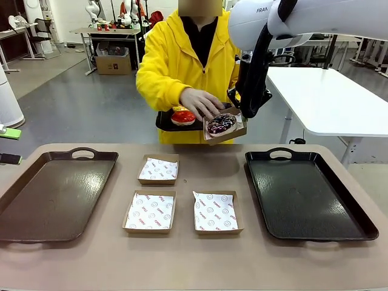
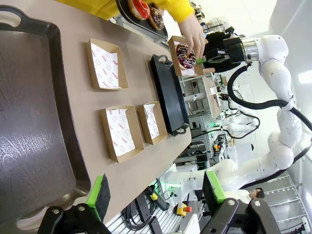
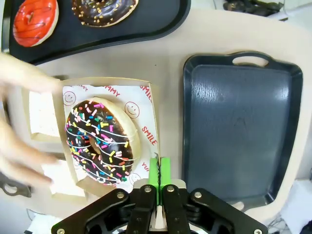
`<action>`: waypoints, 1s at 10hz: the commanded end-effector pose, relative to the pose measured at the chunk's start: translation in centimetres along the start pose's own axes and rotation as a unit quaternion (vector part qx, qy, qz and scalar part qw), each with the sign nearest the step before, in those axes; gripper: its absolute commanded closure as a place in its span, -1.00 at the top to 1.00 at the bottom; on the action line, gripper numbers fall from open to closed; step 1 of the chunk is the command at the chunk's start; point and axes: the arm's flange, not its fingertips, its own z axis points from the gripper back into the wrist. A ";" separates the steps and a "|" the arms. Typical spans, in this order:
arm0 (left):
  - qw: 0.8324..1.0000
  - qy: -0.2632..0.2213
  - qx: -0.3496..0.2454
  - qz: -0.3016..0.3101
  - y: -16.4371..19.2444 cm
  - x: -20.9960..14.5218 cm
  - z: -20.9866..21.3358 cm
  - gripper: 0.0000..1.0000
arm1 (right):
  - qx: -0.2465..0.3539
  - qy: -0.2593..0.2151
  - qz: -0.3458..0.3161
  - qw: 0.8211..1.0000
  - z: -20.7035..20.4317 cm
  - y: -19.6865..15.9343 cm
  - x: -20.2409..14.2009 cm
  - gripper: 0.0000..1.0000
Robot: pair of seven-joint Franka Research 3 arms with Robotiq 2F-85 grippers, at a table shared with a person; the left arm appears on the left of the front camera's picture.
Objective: Individually package the donuts and arrange them on the tray.
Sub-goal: Place the picked Paper togo box on the Handle tray while simultaneously picking up another Paper togo box from the table with the other hand.
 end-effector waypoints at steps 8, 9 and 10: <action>0.999 0.018 0.035 -0.020 -2.0 1.3 -1.3 1.00 | 0.006 -0.004 0.026 1.000 0.9 -3.2 -1.0 -0.98; 0.996 0.037 0.075 -0.027 -4.0 3.1 -2.0 1.00 | 0.020 0.003 0.026 0.999 1.3 -6.0 -1.3 -0.98; 0.992 0.055 0.107 -0.020 -5.7 4.3 -2.7 1.00 | 0.025 0.010 0.011 1.000 1.4 -8.8 -1.8 -0.98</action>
